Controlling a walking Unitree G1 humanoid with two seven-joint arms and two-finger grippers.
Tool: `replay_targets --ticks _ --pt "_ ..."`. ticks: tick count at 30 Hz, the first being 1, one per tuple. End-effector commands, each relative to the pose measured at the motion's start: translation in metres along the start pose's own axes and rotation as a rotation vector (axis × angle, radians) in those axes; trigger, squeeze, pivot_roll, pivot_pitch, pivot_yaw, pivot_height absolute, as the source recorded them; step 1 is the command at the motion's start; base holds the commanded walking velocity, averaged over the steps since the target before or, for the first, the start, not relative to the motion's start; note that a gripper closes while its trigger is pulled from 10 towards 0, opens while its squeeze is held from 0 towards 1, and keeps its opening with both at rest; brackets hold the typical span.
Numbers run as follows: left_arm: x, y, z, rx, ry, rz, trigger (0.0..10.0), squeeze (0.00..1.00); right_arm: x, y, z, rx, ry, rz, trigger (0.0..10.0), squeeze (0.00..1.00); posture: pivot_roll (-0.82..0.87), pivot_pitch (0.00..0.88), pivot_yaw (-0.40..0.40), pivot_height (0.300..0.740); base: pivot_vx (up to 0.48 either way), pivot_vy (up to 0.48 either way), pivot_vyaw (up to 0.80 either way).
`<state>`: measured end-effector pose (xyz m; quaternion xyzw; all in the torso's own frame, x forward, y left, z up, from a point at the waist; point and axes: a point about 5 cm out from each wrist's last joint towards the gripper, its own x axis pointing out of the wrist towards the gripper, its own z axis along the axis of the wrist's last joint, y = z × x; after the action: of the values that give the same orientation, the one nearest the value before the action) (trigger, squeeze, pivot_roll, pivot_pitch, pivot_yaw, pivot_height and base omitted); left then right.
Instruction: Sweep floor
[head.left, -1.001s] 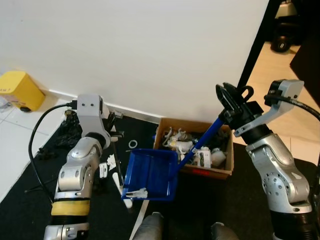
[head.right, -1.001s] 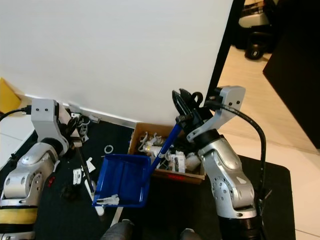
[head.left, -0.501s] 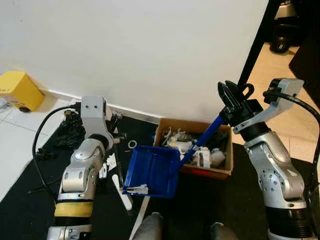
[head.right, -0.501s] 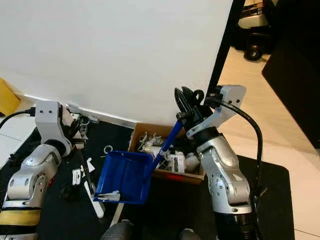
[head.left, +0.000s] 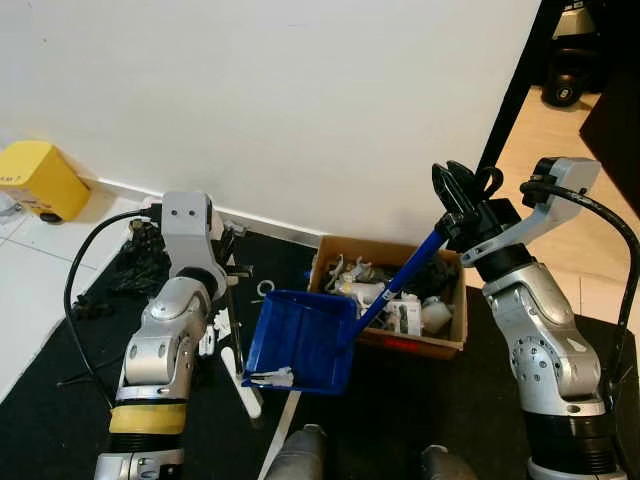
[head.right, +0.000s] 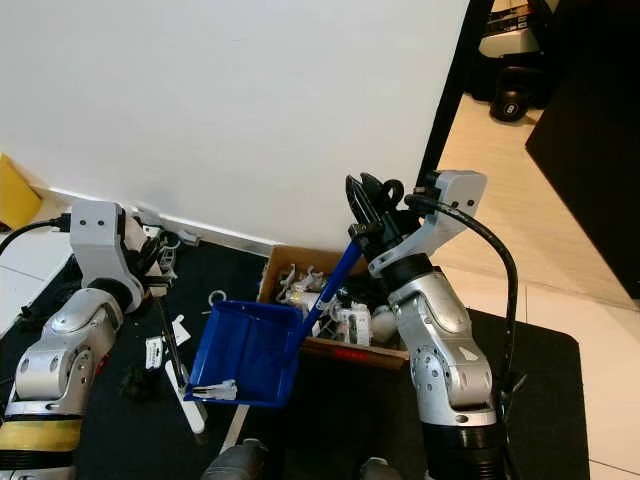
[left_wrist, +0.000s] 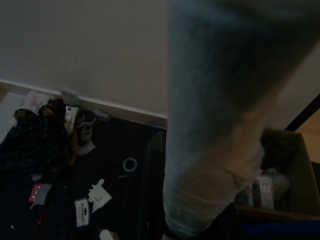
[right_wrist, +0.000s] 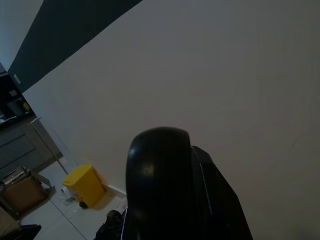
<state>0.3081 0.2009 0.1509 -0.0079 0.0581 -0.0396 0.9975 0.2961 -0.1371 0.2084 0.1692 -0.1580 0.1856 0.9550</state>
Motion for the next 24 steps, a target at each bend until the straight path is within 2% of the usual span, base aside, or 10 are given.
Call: replay_targets --ticks 1,7,24 --pt "-0.0005 -0.0042 0.0021 -0.022 -0.02 -0.012 10.0 0.0 0.003 0.0049 0.0062 0.038 -0.063 0.02 10.0 0.0 0.15 0.151 0.085 0.74 0.0 0.0 0.0" --pt "0.0 -0.0036 0.0027 -0.026 -0.019 -0.01 10.0 0.0 0.0029 0.0058 0.0056 0.043 -0.064 0.02 10.0 0.0 0.15 0.151 0.086 0.74 0.0 0.0 0.0" --pt "0.0016 -0.0023 0.0032 -0.027 -0.015 -0.01 10.0 0.0 0.0033 0.0057 0.0061 0.046 -0.07 0.018 10.0 0.0 0.15 0.151 0.089 0.74 0.0 0.255 0.0"
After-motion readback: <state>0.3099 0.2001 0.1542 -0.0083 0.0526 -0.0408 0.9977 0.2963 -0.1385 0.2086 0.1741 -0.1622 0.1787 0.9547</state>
